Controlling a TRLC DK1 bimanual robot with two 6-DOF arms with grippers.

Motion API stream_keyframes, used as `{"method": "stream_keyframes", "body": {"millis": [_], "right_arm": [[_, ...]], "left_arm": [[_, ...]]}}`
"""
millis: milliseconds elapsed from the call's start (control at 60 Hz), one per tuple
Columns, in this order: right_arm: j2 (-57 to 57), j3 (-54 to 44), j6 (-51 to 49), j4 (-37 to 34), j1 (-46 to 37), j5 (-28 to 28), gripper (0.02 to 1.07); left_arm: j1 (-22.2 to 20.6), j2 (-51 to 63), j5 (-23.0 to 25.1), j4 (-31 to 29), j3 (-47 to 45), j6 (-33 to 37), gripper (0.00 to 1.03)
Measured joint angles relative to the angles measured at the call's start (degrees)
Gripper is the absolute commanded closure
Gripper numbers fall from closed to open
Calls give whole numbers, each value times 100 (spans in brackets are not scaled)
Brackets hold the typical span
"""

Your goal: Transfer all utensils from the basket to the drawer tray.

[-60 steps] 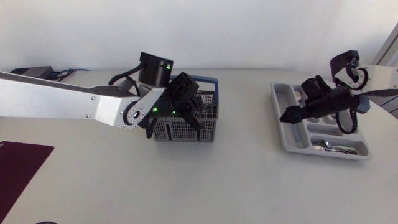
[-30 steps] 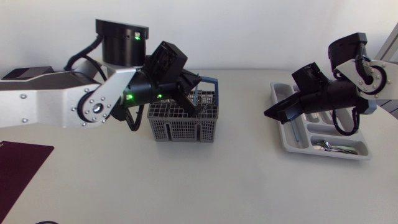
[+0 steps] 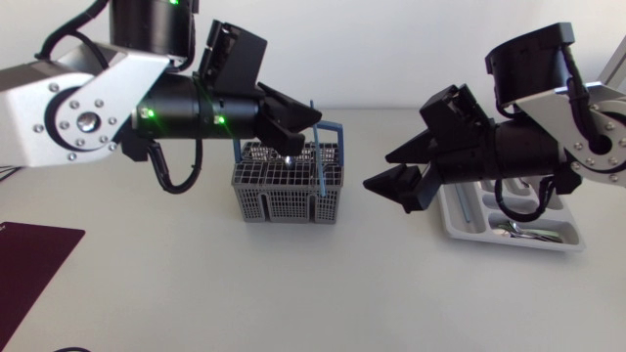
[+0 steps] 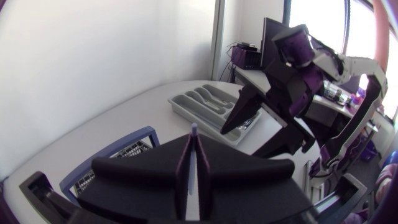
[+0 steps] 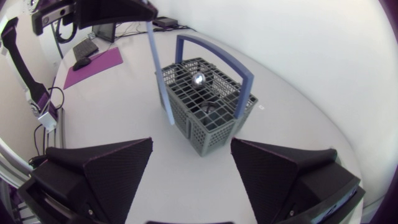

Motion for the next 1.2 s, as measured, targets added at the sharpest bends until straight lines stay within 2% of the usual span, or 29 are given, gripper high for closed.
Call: {"method": "stream_keyframes", "body": {"millis": [167, 283, 450, 567, 650, 833, 967, 1033, 1200], "right_arm": [[0, -2, 177, 109, 385, -101, 17], [42, -2, 260, 144, 522, -157, 29], [260, 2, 341, 275, 575, -157, 40], [409, 31, 409, 323, 577, -164, 48], [503, 37, 455, 402, 577, -184, 49], [608, 74, 518, 422, 640, -243, 67], [619, 74, 540, 422, 688, -286, 85], [619, 81, 555, 422, 688, -286, 98], [619, 85, 560, 422, 688, -291, 101]], "left_arm": [[341, 310, 940, -369, 455, -557, 100], [433, 562, 1342, -527, 595, -780, 100], [483, 839, 1875, -708, 719, -1082, 100], [487, 901, 1987, -728, 745, -1182, 100], [487, 920, 2085, -748, 765, -1217, 100], [487, 953, 2127, -750, 798, -1241, 100], [487, 981, 2144, -752, 798, -1266, 100], [487, 984, 2146, -750, 798, -1303, 100], [487, 984, 2144, -750, 800, -1305, 100]]}}
